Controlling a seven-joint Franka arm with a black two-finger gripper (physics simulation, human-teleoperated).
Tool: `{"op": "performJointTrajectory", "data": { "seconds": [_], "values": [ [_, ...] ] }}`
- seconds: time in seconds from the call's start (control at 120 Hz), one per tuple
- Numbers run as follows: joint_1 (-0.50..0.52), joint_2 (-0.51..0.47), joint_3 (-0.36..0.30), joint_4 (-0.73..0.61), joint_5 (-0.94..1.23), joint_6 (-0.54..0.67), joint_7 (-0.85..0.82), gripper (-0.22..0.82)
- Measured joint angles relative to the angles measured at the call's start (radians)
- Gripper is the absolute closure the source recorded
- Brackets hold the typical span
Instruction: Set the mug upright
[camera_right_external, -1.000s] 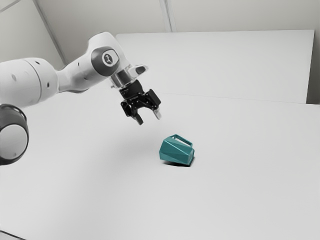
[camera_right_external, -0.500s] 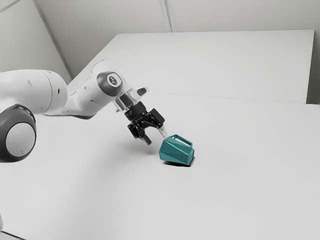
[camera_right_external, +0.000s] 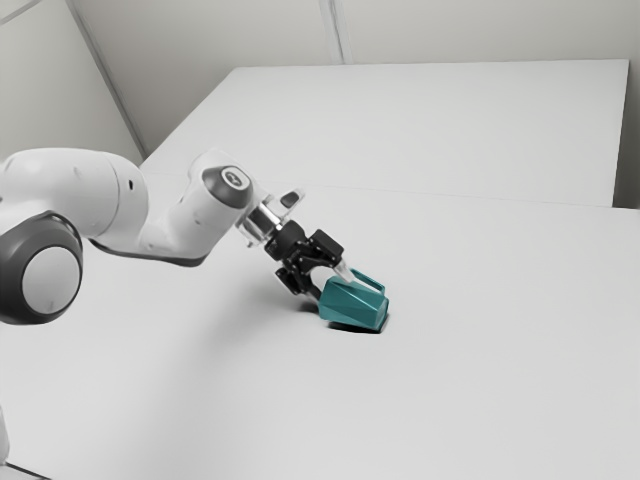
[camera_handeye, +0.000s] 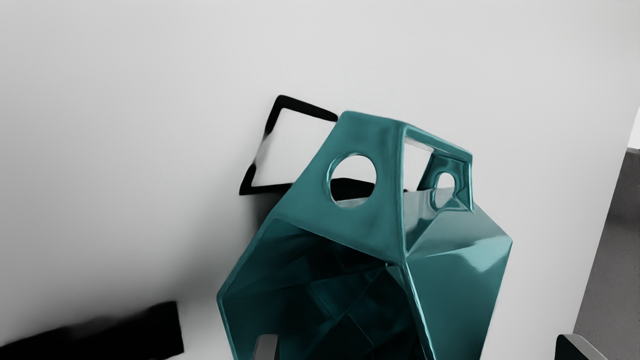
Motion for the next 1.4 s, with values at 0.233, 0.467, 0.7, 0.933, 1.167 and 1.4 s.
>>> {"op": "performJointTrajectory", "data": {
  "seconds": [0.233,0.467,0.7,0.933,1.167,1.4],
  "values": [
    [0.000,0.000,0.008,-0.029,-0.086,0.001,0.067,0.00],
    [0.001,0.000,0.009,-0.048,-0.142,-0.003,0.124,0.02],
    [0.001,0.000,0.023,-0.050,-0.161,-0.017,0.168,0.15],
    [0.000,0.006,0.030,-0.056,-0.190,-0.038,0.204,0.31],
    [-0.003,0.005,0.030,-0.063,-0.229,-0.060,0.231,0.42],
    [-0.005,0.005,0.031,-0.063,-0.240,-0.072,0.249,0.55]
  ]
}}
